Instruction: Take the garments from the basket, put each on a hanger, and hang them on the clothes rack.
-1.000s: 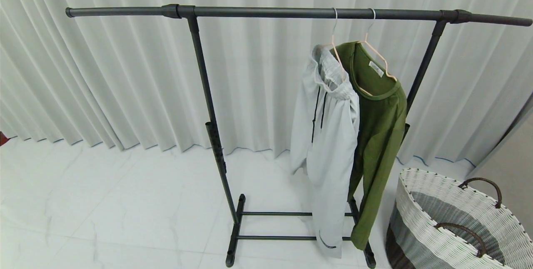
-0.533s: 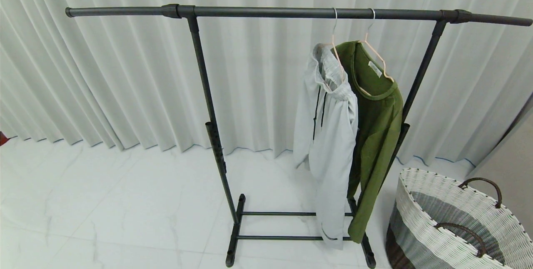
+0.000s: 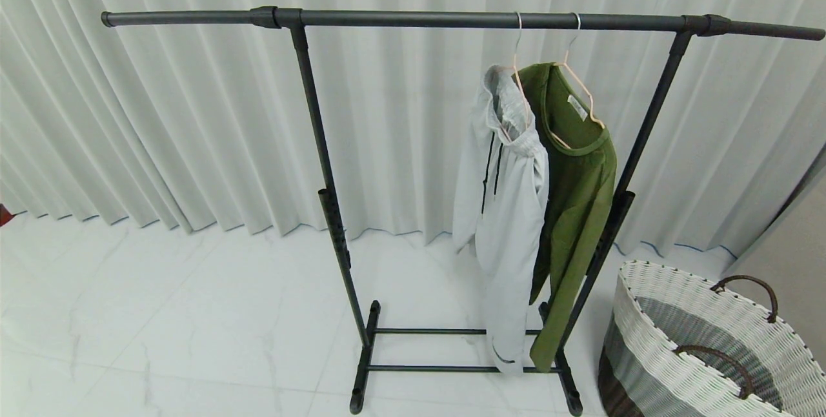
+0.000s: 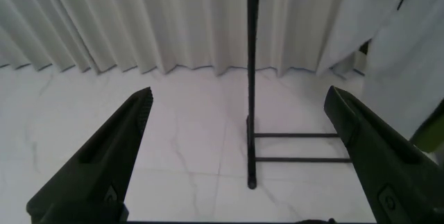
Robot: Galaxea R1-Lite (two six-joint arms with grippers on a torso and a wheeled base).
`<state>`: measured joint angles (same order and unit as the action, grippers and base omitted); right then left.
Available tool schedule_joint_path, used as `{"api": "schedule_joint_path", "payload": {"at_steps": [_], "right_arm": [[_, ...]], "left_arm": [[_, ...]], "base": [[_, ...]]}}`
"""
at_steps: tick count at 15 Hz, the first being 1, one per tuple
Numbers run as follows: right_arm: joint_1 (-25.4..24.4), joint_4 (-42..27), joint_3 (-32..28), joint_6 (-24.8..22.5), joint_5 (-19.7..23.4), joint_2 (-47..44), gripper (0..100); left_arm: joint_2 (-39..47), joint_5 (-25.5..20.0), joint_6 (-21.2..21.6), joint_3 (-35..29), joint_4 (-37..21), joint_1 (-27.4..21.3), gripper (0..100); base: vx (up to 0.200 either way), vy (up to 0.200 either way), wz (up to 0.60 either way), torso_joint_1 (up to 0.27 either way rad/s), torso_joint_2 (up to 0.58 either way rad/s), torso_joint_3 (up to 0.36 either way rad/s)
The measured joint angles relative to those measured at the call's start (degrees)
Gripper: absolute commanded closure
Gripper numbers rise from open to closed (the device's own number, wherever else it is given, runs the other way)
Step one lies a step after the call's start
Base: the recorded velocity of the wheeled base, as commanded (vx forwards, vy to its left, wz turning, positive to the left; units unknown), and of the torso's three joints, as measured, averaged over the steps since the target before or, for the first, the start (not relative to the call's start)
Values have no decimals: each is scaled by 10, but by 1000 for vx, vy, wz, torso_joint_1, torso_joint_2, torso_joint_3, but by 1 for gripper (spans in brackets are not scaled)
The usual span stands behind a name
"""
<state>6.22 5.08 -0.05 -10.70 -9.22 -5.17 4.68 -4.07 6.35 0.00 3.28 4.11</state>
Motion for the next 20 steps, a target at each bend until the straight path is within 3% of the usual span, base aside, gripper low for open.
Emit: {"api": "schedule_joint_path", "payload": {"at_steps": [4,7,9,10,12,14,17,20], "right_arm": [[-5,-1,0,6,1,0,0],[-42,-3,0,22,5,5,0],[-67,-5,0,35,59,19,0],[-67,-18,0,41,77,29,0],[-65,-48,0,56,84,42,0],[-64,-49,0,64,84,48,0],[-64,-49,0,73,85,50,0],[-64,-49,0,74,85,51,0]], "left_arm": [[1,-50,3,-1,-20,-1,0],[2,-57,8,-4,-21,-22,0],[3,-54,8,-4,-21,-67,0],[4,-34,7,-4,-21,-77,0],[5,55,0,-4,-19,-85,0],[5,142,-59,-2,-18,-87,0],[5,175,-142,-1,-17,-88,0],[3,177,-88,-1,-19,-55,0]], "base": [[0,0,0,0,0,0],[0,0,0,0,0,0],[0,0,0,0,0,0],[0,0,0,0,0,0],[0,0,0,0,0,0],[0,0,0,0,0,0],[0,0,0,0,0,0],[0,0,0,0,0,0]]}}
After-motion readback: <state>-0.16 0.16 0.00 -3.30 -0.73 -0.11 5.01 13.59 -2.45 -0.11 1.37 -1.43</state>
